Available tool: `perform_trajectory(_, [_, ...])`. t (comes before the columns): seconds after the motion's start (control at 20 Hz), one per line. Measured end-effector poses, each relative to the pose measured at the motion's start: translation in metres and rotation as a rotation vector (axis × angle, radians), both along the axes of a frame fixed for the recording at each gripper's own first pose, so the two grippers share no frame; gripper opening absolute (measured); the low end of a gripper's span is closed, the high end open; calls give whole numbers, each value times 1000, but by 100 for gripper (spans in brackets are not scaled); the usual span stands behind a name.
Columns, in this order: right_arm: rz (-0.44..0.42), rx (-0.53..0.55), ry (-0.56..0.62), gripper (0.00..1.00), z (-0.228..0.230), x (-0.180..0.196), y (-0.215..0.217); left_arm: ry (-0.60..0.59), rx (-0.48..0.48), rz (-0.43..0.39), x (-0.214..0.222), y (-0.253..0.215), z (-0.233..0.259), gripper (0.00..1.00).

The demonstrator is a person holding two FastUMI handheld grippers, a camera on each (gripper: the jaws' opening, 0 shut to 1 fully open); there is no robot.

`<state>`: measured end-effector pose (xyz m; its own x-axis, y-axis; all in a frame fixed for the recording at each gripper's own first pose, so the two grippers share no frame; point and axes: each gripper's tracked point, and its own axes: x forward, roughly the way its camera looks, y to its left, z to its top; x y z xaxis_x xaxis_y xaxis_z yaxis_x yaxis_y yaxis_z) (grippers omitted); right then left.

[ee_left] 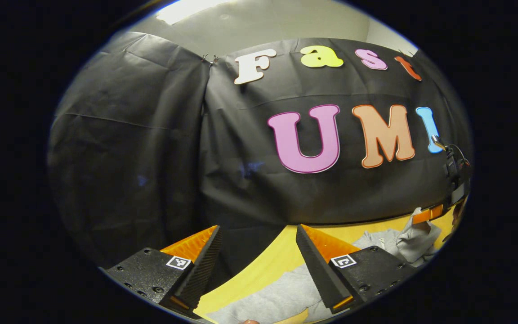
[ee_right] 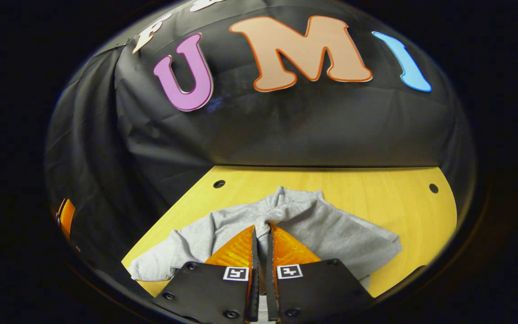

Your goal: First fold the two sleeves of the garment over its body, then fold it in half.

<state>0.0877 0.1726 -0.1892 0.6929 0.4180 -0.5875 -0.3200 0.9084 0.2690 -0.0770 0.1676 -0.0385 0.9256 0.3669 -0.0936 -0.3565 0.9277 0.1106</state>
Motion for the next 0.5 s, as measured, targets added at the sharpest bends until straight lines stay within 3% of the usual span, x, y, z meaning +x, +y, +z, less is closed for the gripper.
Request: perform_trajectory(0.5, [197, -29, 140, 9, -67, -24, 111, 47, 9, 150, -50, 70, -19, 100])
